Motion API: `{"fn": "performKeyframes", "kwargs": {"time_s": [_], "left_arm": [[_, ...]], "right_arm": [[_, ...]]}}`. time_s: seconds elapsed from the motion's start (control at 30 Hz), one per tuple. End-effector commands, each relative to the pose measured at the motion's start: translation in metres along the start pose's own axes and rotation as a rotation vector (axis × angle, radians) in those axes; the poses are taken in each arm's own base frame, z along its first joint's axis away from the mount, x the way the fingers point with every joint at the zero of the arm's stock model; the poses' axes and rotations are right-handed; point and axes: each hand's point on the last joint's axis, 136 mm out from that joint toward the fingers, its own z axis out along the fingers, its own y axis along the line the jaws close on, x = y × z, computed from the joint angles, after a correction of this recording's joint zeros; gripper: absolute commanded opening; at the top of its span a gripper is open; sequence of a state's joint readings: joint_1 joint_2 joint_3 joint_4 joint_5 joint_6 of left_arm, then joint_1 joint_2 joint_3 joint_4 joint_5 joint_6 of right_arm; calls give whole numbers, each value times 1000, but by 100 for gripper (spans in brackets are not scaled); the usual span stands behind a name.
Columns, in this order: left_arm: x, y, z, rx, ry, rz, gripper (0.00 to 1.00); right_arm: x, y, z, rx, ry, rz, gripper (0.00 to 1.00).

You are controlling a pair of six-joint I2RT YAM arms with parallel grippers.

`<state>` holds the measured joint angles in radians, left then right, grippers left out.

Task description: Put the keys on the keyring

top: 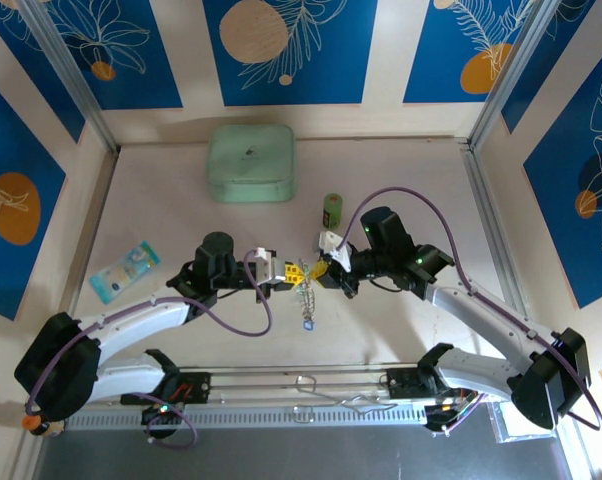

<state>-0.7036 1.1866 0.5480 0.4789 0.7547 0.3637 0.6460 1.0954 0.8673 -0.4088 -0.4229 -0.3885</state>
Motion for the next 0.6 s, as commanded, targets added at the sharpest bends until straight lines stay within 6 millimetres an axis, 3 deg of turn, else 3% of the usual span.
{"fn": "performKeyframes", "kwargs": {"time_s": [0.0,0.27,0.43,0.57], "left_arm": [[-24,-6,-1,34,-85,53,0],[-26,-8,-2,37,-100,63,0],[-24,-8,-2,39,-96,62,0],[-25,-7,-2,33,-99,66,0]], "right_arm": [[16,1,8,-30,56,22,6],[21,1,16,-64,68,36,10],[13,2,7,-27,25,8,34],[17,5,4,-12,4,4,40]]}}
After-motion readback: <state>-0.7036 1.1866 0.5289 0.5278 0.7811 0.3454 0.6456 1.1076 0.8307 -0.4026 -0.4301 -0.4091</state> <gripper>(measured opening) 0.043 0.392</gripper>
